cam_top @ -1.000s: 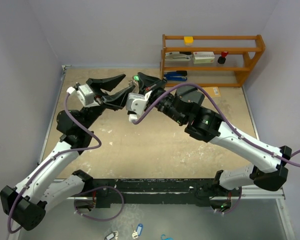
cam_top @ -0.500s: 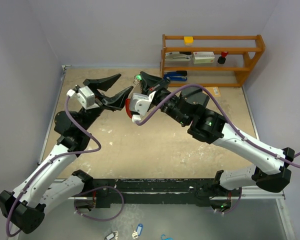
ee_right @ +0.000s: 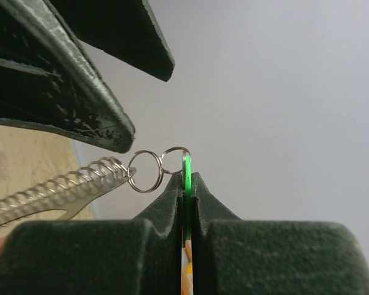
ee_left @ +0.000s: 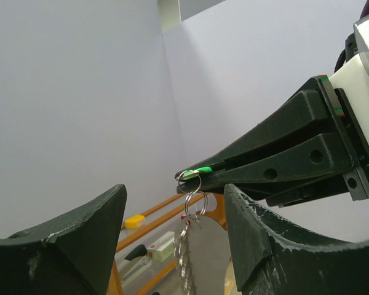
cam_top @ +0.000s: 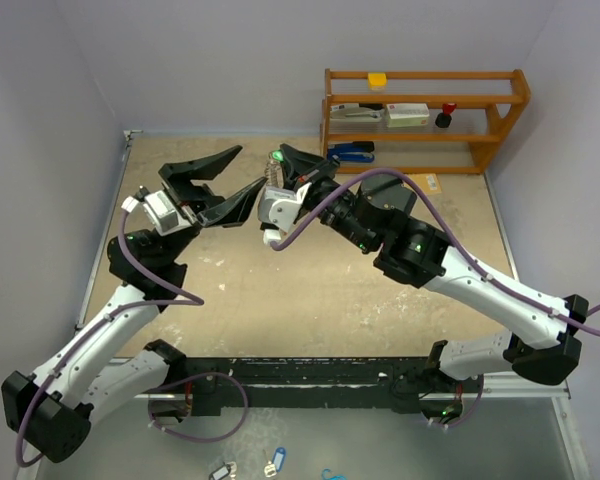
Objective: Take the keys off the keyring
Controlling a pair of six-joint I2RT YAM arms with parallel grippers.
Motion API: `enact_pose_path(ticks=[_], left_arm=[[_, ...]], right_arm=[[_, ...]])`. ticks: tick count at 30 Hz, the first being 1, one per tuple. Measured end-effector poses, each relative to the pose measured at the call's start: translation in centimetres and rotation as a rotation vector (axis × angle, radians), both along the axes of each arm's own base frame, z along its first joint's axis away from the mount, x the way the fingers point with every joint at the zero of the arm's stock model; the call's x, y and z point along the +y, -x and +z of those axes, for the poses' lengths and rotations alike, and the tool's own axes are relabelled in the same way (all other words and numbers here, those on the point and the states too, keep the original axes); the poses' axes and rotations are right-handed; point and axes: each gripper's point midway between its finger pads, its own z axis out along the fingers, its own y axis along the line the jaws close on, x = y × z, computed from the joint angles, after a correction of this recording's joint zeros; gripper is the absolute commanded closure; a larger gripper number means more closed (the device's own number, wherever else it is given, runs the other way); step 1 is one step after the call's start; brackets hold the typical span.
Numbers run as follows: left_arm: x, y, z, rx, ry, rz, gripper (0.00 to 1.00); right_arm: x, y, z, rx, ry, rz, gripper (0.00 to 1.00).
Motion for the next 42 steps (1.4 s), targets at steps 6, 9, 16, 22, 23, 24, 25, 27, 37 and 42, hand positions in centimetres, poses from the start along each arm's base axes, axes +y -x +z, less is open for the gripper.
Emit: enact_pose_path(ticks=[6,9,16,22,23,24,25,27,37,42], left_arm=[[-0.6,-0.6,0.0,-0.003,0.028,-0.028,0.38],[-1.0,-1.2,-0.4,0.010,0.028,-0.036,0.38],[-1.3,-2.1,-1.1,0.034,0.021,-0.031,0.42],[-0.8,-2.3,-0.5,0.027,0.053,-0.007,0.52],[-0.7,-2.3,-0.4,0.025,0.059,-0.003,0.54],[-0.6,-2.3,-0.3,0.025,0.064,0.001,0.54],[-0.6,-2.4,-0.3,0.025,0.066,0.003,0.54],[-0.6,-2.5,-0.4,0.027,0.069,0.005,0.55],[-0.9,-2.8,-0.7,0.032,0.061,0.002,0.51],[-0.9,-2.5,-1.0,0.026,0.055,-0.008,0.51]], right_arm=[[0.1,0.0,-0.2,0.006,0.000,0.001,1.00],[0.1,0.0,-0.2,0.009,-0.002,0.002,1.00],[0.1,0.0,-0.3,0.010,-0.003,0.002,1.00],[0.1,0.0,-0.3,0.010,-0.002,0.002,1.00],[0.1,0.0,-0.3,0.010,-0.001,0.003,1.00],[0.1,0.0,-0.3,0.010,-0.001,0.003,1.00],[0.1,0.0,-0.3,0.010,-0.002,0.003,1.00],[0.1,0.0,-0.3,0.010,-0.002,0.003,1.00],[0.1,-0.1,-0.3,0.010,-0.002,0.001,1.00],[0.1,-0.1,-0.3,0.011,-0.001,0.001,1.00]])
